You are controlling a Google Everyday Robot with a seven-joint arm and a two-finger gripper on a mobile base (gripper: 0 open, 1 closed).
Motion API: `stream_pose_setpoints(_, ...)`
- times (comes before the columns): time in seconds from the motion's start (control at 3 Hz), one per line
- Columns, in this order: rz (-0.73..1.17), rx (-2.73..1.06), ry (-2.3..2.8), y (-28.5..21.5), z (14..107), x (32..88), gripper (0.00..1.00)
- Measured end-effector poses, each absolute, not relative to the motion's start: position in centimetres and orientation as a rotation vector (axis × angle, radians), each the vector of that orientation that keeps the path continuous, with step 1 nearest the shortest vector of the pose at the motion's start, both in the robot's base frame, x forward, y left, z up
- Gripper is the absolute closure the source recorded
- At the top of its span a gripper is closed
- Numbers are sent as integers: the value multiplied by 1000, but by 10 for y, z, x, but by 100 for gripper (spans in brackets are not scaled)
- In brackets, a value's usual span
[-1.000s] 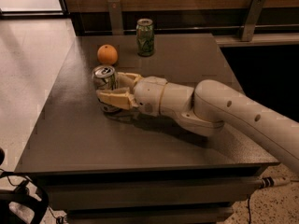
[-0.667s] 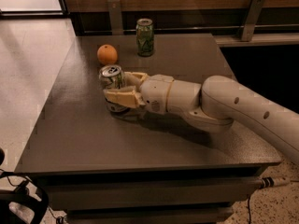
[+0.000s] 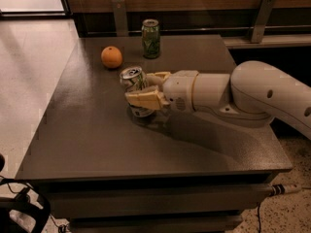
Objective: Knock 7up can over
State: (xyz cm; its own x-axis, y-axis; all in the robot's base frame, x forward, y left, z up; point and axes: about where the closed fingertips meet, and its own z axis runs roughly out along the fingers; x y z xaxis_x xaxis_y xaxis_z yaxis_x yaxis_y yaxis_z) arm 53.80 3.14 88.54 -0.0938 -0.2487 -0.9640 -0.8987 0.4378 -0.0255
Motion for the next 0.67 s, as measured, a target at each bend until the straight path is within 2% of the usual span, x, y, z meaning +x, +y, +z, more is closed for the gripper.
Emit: stream_pose_setpoints(0.67, 623, -1134, 1737, 6, 917, 523, 100)
